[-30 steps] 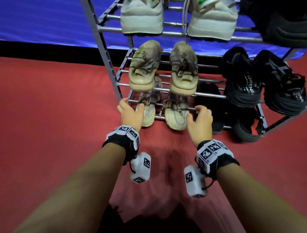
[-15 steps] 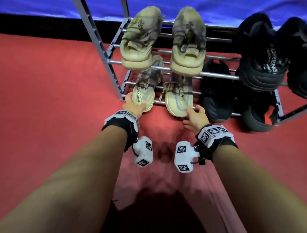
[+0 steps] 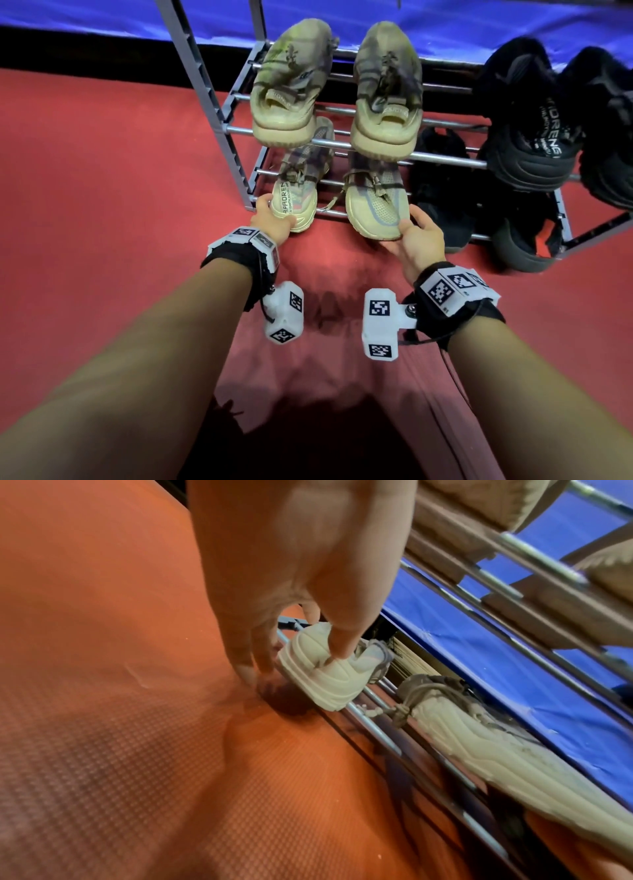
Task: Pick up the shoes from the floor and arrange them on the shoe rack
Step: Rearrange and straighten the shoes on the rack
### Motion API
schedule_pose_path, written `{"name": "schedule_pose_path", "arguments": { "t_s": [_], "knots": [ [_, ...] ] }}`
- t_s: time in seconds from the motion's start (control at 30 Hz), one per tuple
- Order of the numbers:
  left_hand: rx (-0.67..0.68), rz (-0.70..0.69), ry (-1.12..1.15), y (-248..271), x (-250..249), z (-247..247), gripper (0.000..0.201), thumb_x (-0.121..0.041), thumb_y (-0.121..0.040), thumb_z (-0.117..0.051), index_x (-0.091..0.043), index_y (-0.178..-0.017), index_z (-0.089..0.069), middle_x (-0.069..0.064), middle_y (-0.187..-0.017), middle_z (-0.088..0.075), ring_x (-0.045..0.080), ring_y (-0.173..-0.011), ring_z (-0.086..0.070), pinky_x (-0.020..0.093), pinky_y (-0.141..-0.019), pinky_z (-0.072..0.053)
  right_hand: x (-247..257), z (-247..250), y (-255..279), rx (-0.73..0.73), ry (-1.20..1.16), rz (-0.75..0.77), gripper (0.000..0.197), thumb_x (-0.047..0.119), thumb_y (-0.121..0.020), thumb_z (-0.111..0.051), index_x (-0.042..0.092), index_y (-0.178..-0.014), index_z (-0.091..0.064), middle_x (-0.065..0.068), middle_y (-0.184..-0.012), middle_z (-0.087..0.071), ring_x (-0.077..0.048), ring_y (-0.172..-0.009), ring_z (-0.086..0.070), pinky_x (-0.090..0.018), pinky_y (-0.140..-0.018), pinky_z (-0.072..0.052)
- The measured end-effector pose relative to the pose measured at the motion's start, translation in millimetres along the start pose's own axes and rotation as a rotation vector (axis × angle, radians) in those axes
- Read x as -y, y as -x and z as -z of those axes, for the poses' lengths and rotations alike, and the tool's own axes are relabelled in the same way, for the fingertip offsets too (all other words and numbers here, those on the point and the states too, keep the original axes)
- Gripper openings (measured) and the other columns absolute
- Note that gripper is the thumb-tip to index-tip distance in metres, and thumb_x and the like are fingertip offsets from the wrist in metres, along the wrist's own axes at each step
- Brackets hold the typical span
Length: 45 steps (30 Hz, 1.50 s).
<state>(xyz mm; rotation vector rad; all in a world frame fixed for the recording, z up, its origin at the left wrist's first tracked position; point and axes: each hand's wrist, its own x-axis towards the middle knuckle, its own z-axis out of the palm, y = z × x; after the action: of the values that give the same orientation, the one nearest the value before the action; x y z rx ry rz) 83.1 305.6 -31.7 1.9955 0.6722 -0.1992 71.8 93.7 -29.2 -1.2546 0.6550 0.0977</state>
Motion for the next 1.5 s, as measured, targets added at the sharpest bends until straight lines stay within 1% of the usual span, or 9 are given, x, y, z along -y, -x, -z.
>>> {"name": "schedule_pose_path", "arguments": {
  "t_s": [0.13, 0.23, 0.33, 0.6, 0.73, 0.93, 1.13, 1.27, 1.5],
  "knots": [
    [-0.131, -0.078, -0.168, 20, -14, 4, 0.058, -0.033, -0.089, -0.055, -0.016, -0.14, -0.033, 0.015, -0.141, -0.036, 0.032, -0.131, -0.034, 0.034, -0.107, -0.026, 6, 26, 25, -0.006, 0.032, 0.066, 0.038, -0.006, -0.092, -0.038, 0.006, -0.12, -0.061, -0.014, -0.106, -0.065, -0.019, -0.074, -0.064, -0.02, -0.048, -0.052],
    [-0.069, -0.214, -0.175, 34, -24, 5, 0.057, -0.036, -0.091, -0.051, -0.017, -0.141, -0.032, 0.01, -0.145, -0.032, 0.028, -0.135, -0.025, 0.035, -0.11, -0.022, 10, 47, 48, 0.015, 0.049, 0.093, 0.047, -0.011, -0.084, -0.031, 0.018, -0.092, -0.067, -0.012, -0.093, -0.065, -0.025, -0.079, -0.058, -0.026, -0.061, -0.045],
    [0.009, -0.408, -0.249, 47, -31, 5, 0.062, -0.037, -0.088, -0.056, -0.017, -0.142, -0.033, 0.007, -0.145, -0.032, 0.025, -0.136, -0.025, 0.036, -0.113, -0.021, 18, 67, 63, 0.082, 0.08, 0.076, 0.048, -0.011, -0.085, -0.028, 0.017, -0.092, -0.066, -0.009, -0.093, -0.066, -0.026, -0.084, -0.06, -0.033, -0.073, -0.047],
    [0.362, -0.965, -0.609, 66, -59, 3, 0.11, -0.06, -0.061, -0.075, -0.021, -0.148, -0.02, 0.004, -0.152, -0.027, 0.023, -0.144, -0.017, 0.046, -0.118, -0.012, 51, 102, 79, 0.29, 0.305, 0.074, 0.042, -0.004, -0.098, -0.026, 0.016, -0.105, -0.063, 0.009, -0.08, -0.075, -0.006, -0.072, -0.07, -0.019, -0.063, -0.056],
    [0.522, -0.966, -0.844, 69, -72, 8, 0.119, -0.059, -0.055, -0.079, -0.027, -0.149, -0.014, -0.003, -0.155, -0.022, 0.016, -0.146, -0.01, 0.051, -0.117, 0.003, 64, 103, 80, 0.359, 0.339, -0.001, 0.04, 0.0, -0.1, -0.026, 0.014, -0.115, -0.06, 0.004, -0.091, -0.074, -0.009, -0.079, -0.071, -0.02, -0.064, -0.056],
    [0.432, -1.057, -1.213, 61, -67, 14, 0.121, -0.065, -0.053, -0.077, -0.025, -0.149, -0.014, 0.0, -0.14, -0.034, 0.023, -0.132, -0.03, 0.046, -0.109, -0.023, 70, 86, 80, 0.394, 0.373, -0.053, 0.039, 0.002, -0.101, -0.026, 0.013, -0.106, -0.063, 0.004, -0.084, -0.075, -0.008, -0.074, -0.071, -0.019, -0.06, -0.057],
    [0.376, -0.902, -0.889, 58, -51, 22, 0.105, -0.057, -0.054, -0.081, -0.019, -0.139, -0.032, 0.003, -0.13, -0.04, 0.023, -0.122, -0.035, 0.042, -0.103, -0.035, 69, 61, 76, 0.211, 0.226, -0.018, 0.036, 0.032, -0.103, -0.029, 0.014, -0.117, -0.056, -0.001, -0.096, -0.065, -0.011, -0.072, -0.067, -0.028, -0.06, -0.055],
    [0.336, -0.633, -0.672, 64, -45, 11, 0.099, -0.06, -0.054, -0.079, -0.018, -0.132, -0.036, 0.006, -0.127, -0.042, 0.025, -0.122, -0.038, 0.041, -0.099, -0.039, 57, 44, 83, 0.211, 0.203, -0.114, 0.047, 0.058, -0.094, -0.031, 0.026, -0.122, -0.05, -0.008, -0.121, -0.054, -0.026, -0.099, -0.057, -0.034, -0.067, -0.046],
    [0.419, -0.514, -0.589, 96, -42, -19, 0.093, -0.065, -0.058, -0.074, -0.015, -0.128, -0.037, 0.007, -0.124, -0.042, 0.024, -0.118, -0.039, 0.038, -0.097, -0.039, 30, 24, 90, 0.24, 0.002, -0.139, 0.041, 0.033, -0.101, -0.036, 0.011, -0.133, -0.048, -0.012, -0.115, -0.067, -0.021, -0.086, -0.069, -0.033, -0.063, -0.059]
  ]
}}
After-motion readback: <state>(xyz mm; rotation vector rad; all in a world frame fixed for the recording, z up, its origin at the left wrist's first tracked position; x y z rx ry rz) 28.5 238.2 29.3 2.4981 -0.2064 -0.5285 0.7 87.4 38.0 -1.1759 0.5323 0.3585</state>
